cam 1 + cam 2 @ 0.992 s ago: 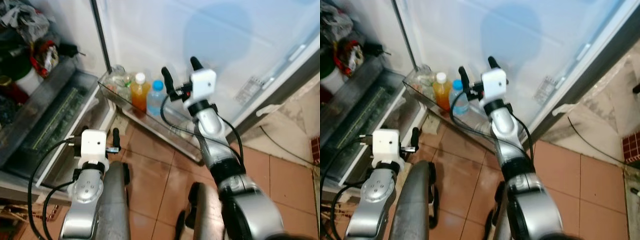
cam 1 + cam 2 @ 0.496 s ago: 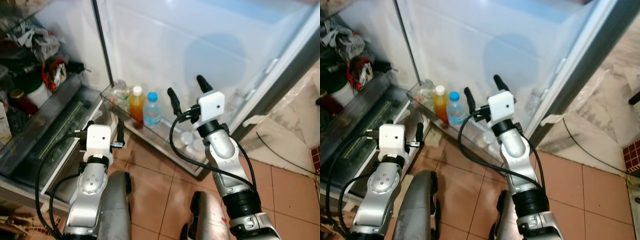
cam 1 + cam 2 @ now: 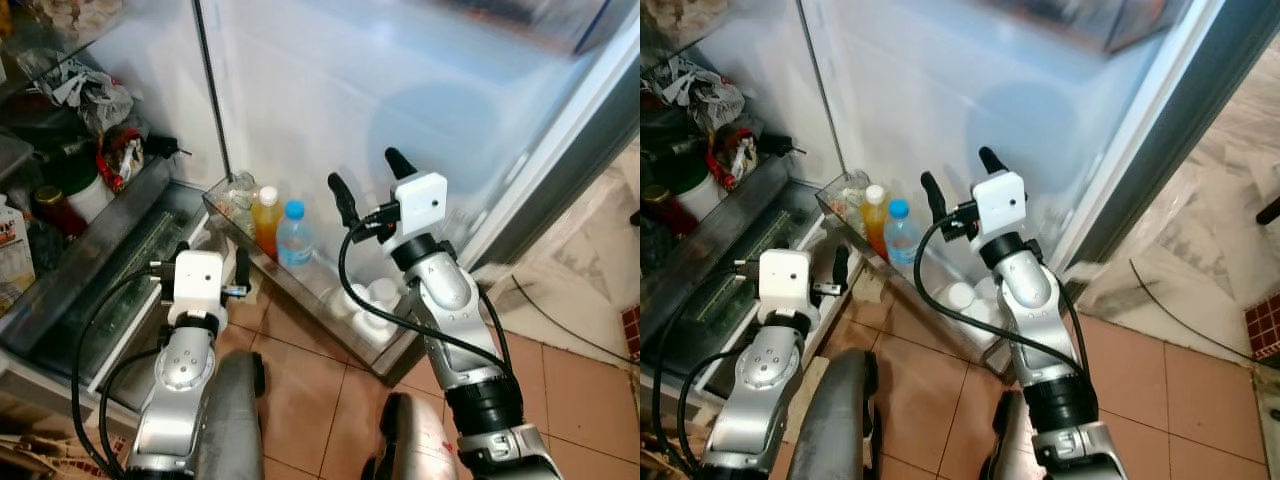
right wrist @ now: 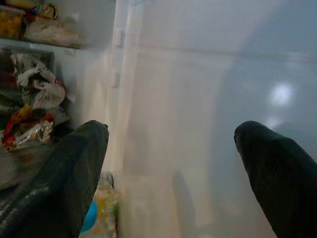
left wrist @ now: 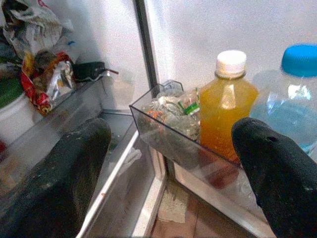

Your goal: Restocking fridge

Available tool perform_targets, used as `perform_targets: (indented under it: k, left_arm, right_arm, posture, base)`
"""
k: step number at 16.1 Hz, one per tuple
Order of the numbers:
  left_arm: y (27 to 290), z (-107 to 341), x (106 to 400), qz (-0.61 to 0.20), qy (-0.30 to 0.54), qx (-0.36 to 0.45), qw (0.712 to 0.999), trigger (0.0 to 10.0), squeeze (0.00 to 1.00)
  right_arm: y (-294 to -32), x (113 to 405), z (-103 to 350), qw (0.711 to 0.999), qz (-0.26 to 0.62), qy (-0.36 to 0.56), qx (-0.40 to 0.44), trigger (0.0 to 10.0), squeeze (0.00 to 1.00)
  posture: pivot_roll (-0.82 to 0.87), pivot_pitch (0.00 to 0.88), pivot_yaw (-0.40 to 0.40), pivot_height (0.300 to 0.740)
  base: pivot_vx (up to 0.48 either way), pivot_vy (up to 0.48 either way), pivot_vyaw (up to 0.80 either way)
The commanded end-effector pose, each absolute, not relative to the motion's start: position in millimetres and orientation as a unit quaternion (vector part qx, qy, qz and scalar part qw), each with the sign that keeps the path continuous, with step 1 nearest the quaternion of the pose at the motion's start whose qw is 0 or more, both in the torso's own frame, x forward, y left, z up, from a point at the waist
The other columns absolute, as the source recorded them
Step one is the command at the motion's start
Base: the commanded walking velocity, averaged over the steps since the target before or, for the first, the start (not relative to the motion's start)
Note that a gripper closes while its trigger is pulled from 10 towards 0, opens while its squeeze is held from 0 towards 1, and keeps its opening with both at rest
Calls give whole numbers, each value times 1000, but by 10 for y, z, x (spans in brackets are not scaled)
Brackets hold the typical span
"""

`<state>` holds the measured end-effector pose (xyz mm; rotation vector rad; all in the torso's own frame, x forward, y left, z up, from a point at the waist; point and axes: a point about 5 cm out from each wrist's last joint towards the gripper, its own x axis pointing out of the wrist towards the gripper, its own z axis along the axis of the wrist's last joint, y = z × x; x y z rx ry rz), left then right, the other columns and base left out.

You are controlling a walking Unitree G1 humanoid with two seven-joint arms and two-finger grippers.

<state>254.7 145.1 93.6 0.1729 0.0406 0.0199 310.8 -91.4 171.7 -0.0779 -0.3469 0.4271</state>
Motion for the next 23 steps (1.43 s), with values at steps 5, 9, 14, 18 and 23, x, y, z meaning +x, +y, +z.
perform_targets:
  k: [5, 9, 14, 18, 23]
  left_arm:
    - [1449, 974, 2541, 14, 11, 94, 995, 10000, 0]
    - [1450, 969, 2535, 11, 13, 97, 995, 10000, 0]
    - [1442, 980, 2549, 11, 12, 96, 995, 10000, 0]
    - [1446, 981, 2537, 12, 9, 94, 995, 10000, 0]
    - [1437, 976, 2548, 10, 12, 95, 995, 10000, 0]
  right_arm:
    - [-964, 3154, 1842, 960, 204, -189, -45, 10000, 0]
    - [-980, 3177, 1829, 960, 204, -186, -50, 10000, 0]
    - [-973, 3206, 1805, 960, 205, -180, -60, 10000, 0]
    - [-952, 3160, 1779, 955, 221, -186, -66, 10000, 0]
    - [-966, 3168, 1698, 960, 218, -165, -66, 10000, 0]
  posture:
    - [158, 40, -34, 731]
    - [162, 38, -33, 740]
    - [163, 33, -32, 740]
    - [162, 22, -32, 740]
    - [157, 21, -28, 740]
  base:
    - [0, 0, 0]
    - [0, 0, 0]
    - [0, 0, -168]
    - [0, 0, 0]
    - [-152, 0, 0]
